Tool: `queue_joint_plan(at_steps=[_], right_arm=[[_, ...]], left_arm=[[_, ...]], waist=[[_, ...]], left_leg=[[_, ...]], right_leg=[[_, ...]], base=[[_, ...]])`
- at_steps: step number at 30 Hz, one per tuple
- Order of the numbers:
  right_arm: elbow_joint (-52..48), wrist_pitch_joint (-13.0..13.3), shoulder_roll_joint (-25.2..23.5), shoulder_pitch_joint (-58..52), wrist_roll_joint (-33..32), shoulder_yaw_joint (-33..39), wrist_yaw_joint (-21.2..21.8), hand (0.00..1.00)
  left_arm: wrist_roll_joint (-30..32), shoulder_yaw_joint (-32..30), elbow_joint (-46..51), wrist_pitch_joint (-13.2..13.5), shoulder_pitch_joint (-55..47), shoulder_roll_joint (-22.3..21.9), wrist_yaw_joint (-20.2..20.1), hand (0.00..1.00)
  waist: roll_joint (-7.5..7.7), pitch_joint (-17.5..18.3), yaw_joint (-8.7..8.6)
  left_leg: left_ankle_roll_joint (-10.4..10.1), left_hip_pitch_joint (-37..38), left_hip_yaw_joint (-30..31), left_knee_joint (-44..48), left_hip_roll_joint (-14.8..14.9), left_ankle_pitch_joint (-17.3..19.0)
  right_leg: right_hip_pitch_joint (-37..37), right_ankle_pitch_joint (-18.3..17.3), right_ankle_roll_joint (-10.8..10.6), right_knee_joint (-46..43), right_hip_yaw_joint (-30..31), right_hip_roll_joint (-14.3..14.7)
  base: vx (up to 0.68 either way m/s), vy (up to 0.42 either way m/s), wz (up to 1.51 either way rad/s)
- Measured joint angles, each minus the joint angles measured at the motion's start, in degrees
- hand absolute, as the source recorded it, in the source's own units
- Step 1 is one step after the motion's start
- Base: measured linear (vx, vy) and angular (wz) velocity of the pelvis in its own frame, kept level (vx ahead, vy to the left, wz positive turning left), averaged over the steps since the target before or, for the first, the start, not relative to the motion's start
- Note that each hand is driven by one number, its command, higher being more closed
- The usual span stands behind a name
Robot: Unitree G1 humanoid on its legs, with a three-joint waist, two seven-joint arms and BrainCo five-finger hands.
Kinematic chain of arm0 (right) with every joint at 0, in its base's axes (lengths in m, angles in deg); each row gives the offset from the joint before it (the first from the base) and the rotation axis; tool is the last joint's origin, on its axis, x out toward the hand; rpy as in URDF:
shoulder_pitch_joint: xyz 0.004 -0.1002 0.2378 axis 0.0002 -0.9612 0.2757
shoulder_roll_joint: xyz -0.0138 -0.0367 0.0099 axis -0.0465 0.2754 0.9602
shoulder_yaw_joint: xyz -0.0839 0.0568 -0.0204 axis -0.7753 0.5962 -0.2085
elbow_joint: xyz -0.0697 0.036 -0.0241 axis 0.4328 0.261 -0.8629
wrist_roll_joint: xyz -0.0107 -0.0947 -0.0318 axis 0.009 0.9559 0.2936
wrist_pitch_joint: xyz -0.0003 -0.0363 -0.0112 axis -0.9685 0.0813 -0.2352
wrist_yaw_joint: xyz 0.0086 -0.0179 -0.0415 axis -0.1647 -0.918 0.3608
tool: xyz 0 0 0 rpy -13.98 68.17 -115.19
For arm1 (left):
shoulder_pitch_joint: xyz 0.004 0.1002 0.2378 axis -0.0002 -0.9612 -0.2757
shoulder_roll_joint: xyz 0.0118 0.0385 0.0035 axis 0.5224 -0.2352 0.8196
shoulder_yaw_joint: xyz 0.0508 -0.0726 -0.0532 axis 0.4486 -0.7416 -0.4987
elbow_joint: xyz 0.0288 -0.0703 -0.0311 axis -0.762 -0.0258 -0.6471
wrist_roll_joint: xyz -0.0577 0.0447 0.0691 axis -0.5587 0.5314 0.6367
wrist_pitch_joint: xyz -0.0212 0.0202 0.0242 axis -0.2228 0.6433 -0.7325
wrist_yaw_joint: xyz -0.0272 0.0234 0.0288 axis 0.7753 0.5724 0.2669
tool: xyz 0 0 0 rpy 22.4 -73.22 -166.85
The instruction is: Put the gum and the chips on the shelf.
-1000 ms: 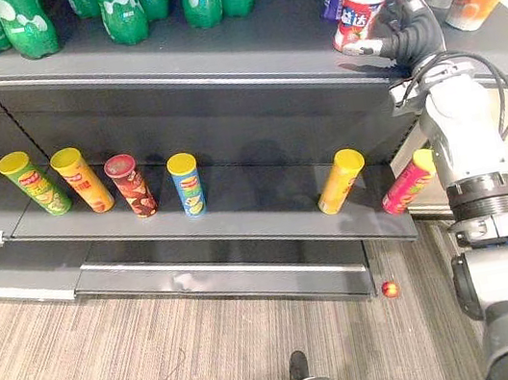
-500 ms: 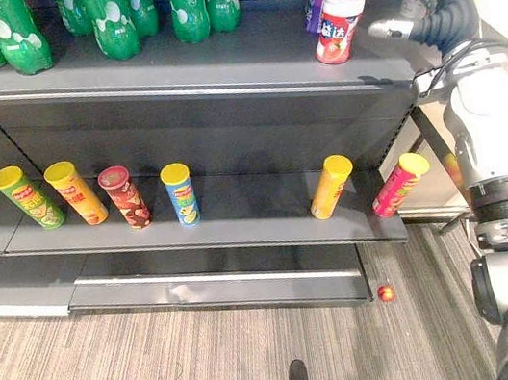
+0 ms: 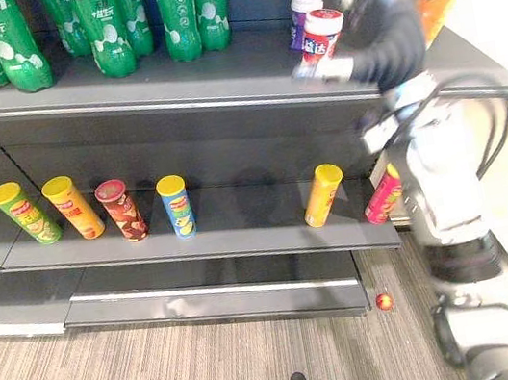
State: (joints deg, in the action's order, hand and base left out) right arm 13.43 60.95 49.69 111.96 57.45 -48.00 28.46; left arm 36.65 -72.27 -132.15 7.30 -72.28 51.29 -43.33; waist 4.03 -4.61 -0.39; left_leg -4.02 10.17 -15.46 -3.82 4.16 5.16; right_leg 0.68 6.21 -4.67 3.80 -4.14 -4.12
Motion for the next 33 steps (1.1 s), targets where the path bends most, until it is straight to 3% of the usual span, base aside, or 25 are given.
queue_joint_plan(at_steps=[5, 9, 13, 20, 28, 33], right_arm=[[-1.3, -0.4, -7.0, -14.6, 0.6, -9.3, 5.5, 0.00], [-0.5, -0.9, -7.9, -24.1, 1.2, -16.2, 9.9, 0.00], [10.6, -0.2, -9.0, -30.8, 2.8, -18.1, 10.4, 0.00], [42.5, 0.4, -14.5, -34.8, 6.8, -18.4, 2.6, 0.00], [62.9, 4.8, -17.4, -34.8, 11.9, -7.6, -6.6, 0.00], [74.3, 5.2, -18.8, -35.2, 11.3, -2.0, -8.1, 0.00]], left_arm=[[-0.1, 0.2, -0.9, -0.1, 0.7, -0.1, -1.7, 0.00], [-0.6, 1.1, -1.3, -0.2, 0.8, 0.4, -4.1, 0.00], [-1.1, 5.1, -1.8, -0.2, 1.4, 1.3, -4.4, 0.00], [-2.7, 5.9, -3.2, -0.5, 2.0, 0.5, -2.8, 0.00], [-2.7, 4.7, -3.2, -1.9, 2.0, -0.1, -2.2, 0.00], [-3.2, 2.9, -3.8, -2.7, 2.0, -0.8, -2.1, 0.00]], waist=[[-0.41, 0.3, -0.57], [-0.66, 0.3, -0.67], [-1.58, 1.0, -1.04], [-3.14, 1.3, -1.06], [-3.79, 1.4, -1.04], [-4.07, 1.3, -1.08]], left_leg=[[-0.4, 0.0, -0.6, 0.2, 0.5, 0.3], [-0.5, -0.3, -1.4, 2.2, 0.9, 1.7], [-0.4, -1.1, -1.6, 4.1, 1.0, 2.8], [-0.7, -1.0, -1.6, 4.1, 1.3, 3.0], [-0.7, -0.6, -1.5, 4.2, 1.3, 3.0], [-0.8, 0.4, -1.5, 4.1, 1.3, 3.2]], right_leg=[[0.2, 0.0, 0.0, 0.0, 0.5, 0.6], [0.1, 0.1, 0.2, 0.2, 1.5, 1.0], [0.1, 0.1, 0.2, 0.3, 1.7, 0.9], [-0.7, 0.1, 0.2, 1.5, 1.4, 1.0], [-1.3, 0.1, 0.2, 1.5, 1.1, 1.0], [-2.3, 0.0, 0.2, 2.1, 0.8, 1.0]], base=[[-0.01, -0.024, -0.06], [-0.01, -0.016, -0.14], [-0.01, -0.004, -0.03], [0.00, -0.002, 0.01], [0.00, 0.000, 0.00], [0.00, 0.000, 0.00]])
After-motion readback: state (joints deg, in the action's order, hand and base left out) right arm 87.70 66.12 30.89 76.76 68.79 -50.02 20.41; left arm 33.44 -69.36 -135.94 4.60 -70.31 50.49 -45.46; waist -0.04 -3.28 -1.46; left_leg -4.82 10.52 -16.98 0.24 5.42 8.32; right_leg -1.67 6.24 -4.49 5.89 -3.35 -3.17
